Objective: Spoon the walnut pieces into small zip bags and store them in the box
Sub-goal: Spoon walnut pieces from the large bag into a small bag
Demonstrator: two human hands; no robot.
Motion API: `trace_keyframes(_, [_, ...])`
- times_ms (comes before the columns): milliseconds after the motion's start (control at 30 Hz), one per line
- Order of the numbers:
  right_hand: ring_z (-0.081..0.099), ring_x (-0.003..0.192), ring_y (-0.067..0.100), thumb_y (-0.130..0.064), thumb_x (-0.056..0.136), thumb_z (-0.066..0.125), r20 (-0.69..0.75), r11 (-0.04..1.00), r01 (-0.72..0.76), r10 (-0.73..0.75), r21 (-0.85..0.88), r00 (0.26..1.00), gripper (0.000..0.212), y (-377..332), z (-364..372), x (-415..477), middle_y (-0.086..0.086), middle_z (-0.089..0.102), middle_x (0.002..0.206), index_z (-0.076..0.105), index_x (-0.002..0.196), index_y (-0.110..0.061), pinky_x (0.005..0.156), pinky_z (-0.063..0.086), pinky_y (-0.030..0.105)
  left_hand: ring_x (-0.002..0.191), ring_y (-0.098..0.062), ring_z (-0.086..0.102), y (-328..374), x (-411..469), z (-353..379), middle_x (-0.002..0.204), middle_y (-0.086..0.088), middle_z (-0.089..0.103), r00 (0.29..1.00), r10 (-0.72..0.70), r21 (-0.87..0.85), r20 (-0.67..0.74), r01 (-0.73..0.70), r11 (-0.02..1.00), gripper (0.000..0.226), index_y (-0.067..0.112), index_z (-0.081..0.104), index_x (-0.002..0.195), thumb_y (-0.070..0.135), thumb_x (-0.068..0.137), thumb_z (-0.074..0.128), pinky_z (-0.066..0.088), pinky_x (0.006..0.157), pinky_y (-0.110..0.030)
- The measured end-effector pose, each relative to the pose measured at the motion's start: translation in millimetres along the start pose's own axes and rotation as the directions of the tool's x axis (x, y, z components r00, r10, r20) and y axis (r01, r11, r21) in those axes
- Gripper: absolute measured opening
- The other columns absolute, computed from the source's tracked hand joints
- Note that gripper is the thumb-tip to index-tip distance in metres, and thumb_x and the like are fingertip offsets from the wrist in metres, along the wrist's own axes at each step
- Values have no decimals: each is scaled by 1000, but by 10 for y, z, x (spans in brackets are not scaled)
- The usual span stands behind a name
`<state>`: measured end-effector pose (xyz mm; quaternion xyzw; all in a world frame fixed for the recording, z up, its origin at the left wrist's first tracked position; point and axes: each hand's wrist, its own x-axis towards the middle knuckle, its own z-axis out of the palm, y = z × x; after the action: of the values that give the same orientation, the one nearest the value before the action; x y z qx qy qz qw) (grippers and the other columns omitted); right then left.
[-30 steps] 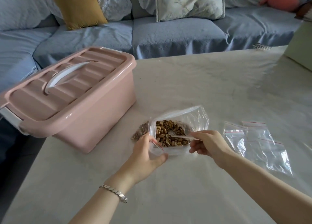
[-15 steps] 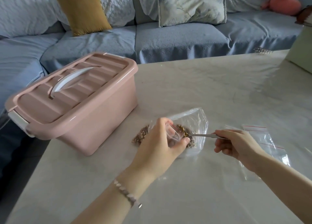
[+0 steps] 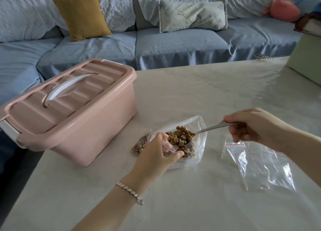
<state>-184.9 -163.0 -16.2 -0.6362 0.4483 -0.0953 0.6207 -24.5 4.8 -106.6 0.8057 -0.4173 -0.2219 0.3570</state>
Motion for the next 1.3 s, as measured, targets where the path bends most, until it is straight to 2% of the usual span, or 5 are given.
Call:
trace_keyframes(433, [52,32,14,-8,87,58,79,946,160,-143,-282,987,20,-214,353,-54,4,58,43,61,69,0,33,32,15,101,-12,54,57,-70,11,109,10,50,1000,12,144,13,-14,989,67,19,33,131,52,80,62,35,74,-21])
trace_keyframes(833, [47,29,3,-16,89,55,63,802,390,-408,-451,911,28,-408,587,-24,-2,61,43,61,63,-8,38,37,12,88,-14,57,20,67,51,104,1,57,986,-164,-43,-31,162,986,43,18,42,103,50,82,61,39,65,-25])
trace_keyframes(1067, [48,32,4,-20,88,57,41,709,503,-559,-495,828,24,-366,462,-117,3,65,51,67,69,-8,43,40,14,90,-10,58,-9,61,68,101,6,58,984,-76,-43,-159,70,997,43,20,39,103,46,81,64,41,72,-19])
trace_keyframes(1167, [51,36,8,-16,88,53,-130,749,519,-613,-413,780,23,-284,287,-158,4,65,54,66,70,-10,43,42,14,88,-4,57,-65,-49,-1,96,10,58,964,22,-43,-266,-35,998,40,24,38,101,43,79,66,39,68,-6])
trace_keyframes(1300, [64,46,21,-8,91,50,-197,857,435,-494,-277,847,25,102,274,-106,6,65,56,63,70,-10,45,49,23,94,-8,51,-217,-202,-106,97,10,50,943,42,-15,-329,-50,999,36,24,39,99,44,80,63,39,76,-14])
